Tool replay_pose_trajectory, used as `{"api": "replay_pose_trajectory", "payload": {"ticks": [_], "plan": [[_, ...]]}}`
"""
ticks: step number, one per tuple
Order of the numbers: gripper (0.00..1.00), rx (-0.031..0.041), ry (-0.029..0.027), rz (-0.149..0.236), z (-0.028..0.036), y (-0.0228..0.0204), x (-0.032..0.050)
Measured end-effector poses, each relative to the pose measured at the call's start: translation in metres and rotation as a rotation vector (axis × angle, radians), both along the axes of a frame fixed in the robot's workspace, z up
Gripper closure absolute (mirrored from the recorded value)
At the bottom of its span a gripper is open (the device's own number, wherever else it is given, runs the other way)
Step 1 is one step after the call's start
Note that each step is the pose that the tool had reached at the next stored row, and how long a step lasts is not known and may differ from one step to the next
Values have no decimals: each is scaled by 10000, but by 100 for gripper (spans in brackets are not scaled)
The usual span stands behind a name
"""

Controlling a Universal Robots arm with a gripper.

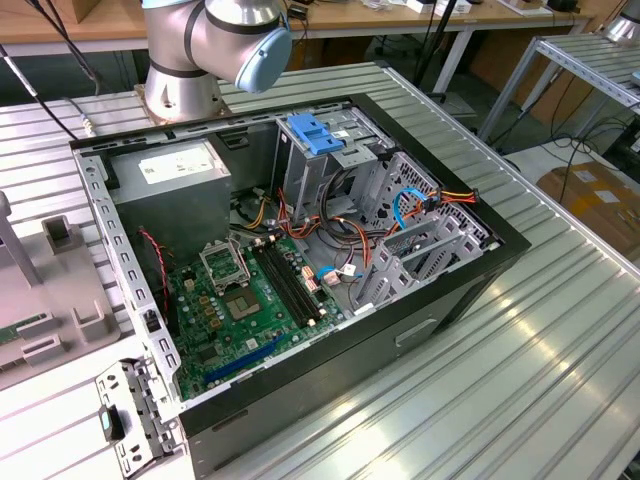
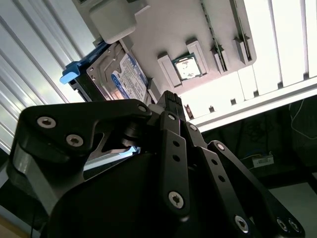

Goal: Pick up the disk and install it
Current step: 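Pick up the disk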

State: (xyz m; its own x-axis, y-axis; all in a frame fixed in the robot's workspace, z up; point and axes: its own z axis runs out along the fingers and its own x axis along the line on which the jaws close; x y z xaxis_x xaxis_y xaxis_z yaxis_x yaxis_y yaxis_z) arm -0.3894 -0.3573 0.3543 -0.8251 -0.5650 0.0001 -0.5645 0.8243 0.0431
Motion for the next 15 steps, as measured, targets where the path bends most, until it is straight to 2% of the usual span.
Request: {"api": "replay_pose_trajectory", "payload": {"ticks": [15], "plan": [[89, 14, -1, 119, -1, 0, 1]]}}
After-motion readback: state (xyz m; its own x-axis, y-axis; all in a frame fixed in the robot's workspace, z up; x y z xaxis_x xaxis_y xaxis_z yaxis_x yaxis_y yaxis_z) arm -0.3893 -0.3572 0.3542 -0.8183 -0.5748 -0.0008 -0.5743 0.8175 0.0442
